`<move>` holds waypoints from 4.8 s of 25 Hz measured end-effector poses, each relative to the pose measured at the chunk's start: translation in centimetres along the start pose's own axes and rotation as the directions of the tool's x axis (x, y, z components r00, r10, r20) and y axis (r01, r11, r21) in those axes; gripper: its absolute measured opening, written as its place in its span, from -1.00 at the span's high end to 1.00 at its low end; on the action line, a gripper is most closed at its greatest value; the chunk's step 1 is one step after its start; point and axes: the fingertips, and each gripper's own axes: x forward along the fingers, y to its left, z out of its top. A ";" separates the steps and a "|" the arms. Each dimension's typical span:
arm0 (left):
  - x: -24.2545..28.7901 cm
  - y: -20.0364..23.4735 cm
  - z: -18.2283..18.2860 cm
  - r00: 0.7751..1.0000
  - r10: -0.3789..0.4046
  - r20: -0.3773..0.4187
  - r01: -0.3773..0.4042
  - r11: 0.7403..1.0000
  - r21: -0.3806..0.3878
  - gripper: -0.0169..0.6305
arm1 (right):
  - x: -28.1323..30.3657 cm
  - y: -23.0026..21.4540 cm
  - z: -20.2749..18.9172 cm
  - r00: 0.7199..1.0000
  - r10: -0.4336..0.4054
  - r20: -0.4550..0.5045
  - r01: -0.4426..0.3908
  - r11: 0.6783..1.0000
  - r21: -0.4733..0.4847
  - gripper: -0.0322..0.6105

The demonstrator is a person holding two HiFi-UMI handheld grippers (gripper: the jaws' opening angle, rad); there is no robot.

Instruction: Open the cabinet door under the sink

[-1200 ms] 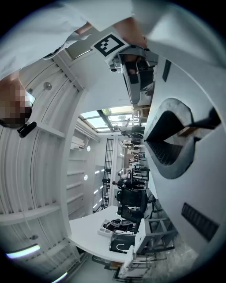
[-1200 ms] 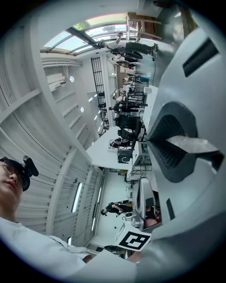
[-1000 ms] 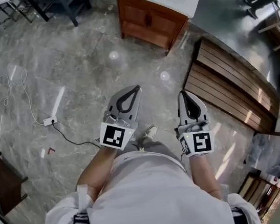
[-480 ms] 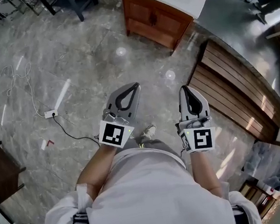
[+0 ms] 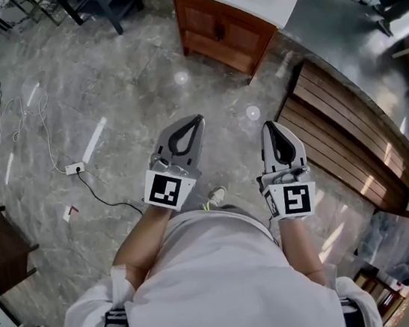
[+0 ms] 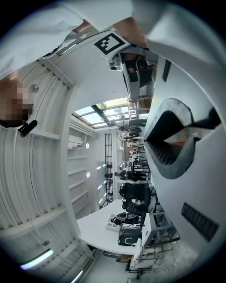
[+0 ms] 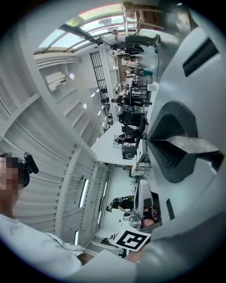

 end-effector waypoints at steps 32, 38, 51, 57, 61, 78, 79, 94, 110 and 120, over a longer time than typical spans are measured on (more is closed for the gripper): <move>20.2 15.3 -5.0 0.989 -0.144 -0.020 0.142 0.986 -0.083 0.91 | 20.7 -7.3 0.5 0.985 -0.116 -0.127 0.111 0.993 -0.046 0.79; 21.7 17.0 -6.1 0.990 -0.135 -0.039 0.131 0.987 -0.096 0.91 | 23.1 -7.8 -0.1 0.983 -0.115 -0.141 0.109 0.993 -0.044 0.79; 26.1 9.2 -3.6 0.993 -0.106 -0.056 0.109 0.992 0.067 0.91 | 20.5 -15.0 -0.8 0.994 -0.031 -0.101 0.026 0.998 -0.053 0.79; 27.4 6.9 -3.9 0.995 -0.071 -0.070 0.079 0.990 0.120 0.91 | 19.9 -16.3 -1.8 0.998 0.030 -0.056 -0.033 0.997 -0.068 0.79; 28.0 7.9 -5.9 0.995 -0.053 -0.080 0.064 0.990 0.129 0.91 | 21.6 -16.2 -3.9 0.998 0.049 -0.048 -0.051 0.997 -0.063 0.79; 30.5 10.1 -16.0 0.993 -0.050 -0.110 0.062 0.992 0.107 0.91 | 29.1 -17.4 -15.9 0.992 0.064 -0.109 -0.074 0.993 -0.087 0.79; 30.9 10.3 -16.5 0.993 -0.048 -0.106 0.059 0.993 0.106 0.91 | 29.7 -17.5 -16.5 0.992 0.066 -0.109 -0.075 0.993 -0.088 0.79; 34.0 12.7 -24.2 0.996 -0.046 -0.079 0.055 0.991 0.118 0.91 | 35.8 -18.2 -23.8 0.993 0.056 -0.099 -0.066 0.993 -0.093 0.79; 35.7 14.3 -27.3 0.998 -0.057 -0.023 0.060 0.987 0.151 0.91 | 41.6 -19.7 -28.5 0.992 0.017 -0.128 -0.032 0.992 -0.123 0.62; 36.2 14.9 -28.8 0.998 -0.058 -0.021 0.060 0.987 0.150 0.91 | 43.3 -20.1 -29.8 0.992 0.006 -0.125 -0.025 0.987 -0.157 0.62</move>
